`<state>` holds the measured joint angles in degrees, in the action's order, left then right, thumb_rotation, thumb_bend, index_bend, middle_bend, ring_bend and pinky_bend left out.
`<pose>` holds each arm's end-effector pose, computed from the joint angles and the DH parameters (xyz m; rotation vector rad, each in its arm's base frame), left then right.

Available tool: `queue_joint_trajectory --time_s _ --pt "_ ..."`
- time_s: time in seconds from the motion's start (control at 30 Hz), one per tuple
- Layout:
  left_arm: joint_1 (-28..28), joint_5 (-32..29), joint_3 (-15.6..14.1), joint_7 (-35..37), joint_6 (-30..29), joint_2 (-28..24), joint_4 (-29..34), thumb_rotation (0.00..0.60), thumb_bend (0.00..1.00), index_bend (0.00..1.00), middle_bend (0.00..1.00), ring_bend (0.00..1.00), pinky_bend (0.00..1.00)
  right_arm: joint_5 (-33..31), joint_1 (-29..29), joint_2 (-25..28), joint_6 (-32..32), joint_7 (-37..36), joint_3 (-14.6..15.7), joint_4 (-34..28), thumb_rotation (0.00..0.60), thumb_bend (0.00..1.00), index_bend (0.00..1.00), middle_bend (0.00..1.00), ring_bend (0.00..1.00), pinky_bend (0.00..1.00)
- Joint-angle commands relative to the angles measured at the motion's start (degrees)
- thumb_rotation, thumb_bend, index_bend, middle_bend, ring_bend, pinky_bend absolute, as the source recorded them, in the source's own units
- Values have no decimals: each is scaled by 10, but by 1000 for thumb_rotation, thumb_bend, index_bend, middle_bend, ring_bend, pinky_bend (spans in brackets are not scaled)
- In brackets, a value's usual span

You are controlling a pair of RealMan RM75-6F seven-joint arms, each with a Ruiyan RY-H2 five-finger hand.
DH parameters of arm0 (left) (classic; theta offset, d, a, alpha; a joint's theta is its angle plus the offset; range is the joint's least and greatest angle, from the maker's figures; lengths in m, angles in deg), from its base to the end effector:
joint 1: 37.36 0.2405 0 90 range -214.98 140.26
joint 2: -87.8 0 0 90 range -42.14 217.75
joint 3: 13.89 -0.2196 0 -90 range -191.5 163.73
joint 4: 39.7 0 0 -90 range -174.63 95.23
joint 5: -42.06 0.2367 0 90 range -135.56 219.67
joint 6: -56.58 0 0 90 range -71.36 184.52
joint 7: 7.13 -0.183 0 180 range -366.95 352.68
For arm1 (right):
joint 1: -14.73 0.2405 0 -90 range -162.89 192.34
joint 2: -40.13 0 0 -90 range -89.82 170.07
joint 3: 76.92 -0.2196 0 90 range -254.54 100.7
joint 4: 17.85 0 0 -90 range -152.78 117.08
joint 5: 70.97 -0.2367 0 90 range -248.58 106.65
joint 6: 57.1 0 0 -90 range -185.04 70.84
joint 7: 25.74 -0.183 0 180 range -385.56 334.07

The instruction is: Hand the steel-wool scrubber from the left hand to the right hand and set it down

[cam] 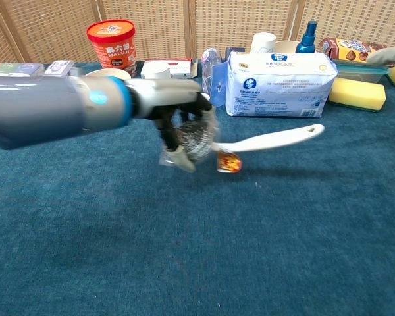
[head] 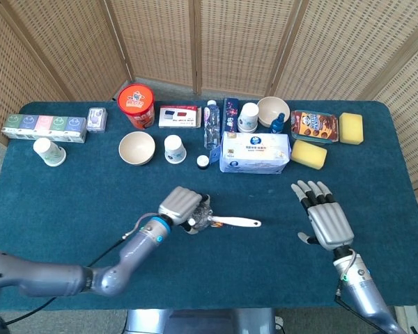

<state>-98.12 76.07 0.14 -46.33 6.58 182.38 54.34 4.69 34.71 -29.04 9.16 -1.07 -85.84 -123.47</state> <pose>0.0046 0.3270 -0.1151 -2.1059 -1.0690 -0.8224 -0.1773 -0.2862 0.0403 1.6927 -0.8756 0.8438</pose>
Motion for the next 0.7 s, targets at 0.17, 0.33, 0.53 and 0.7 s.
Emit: queue_joint_trajectory --time_s 0.17,0.33,0.53,0.7 --pt "-53 -51 12 -32 -27 43 -36 600 0 376 431 422 538 -18 11 -3 -3 25 6 -11 600 0 0 0 0 0" --pt "-69 -64 17 -36 -41 51 -37 600 0 376 431 422 538 -18 15 -5 2 40 13 -27 600 0 0 0 0 0" --pt "-86 -83 22 -47 -65 61 -31 600 0 376 431 422 538 -32 30 -32 2 70 12 -36 600 0 0 0 0 0" --pt "-96 -98 29 -55 -87 66 -20 600 0 376 431 421 538 -73 48 -62 -2 102 6 -27 600 0 0 0 0 0"
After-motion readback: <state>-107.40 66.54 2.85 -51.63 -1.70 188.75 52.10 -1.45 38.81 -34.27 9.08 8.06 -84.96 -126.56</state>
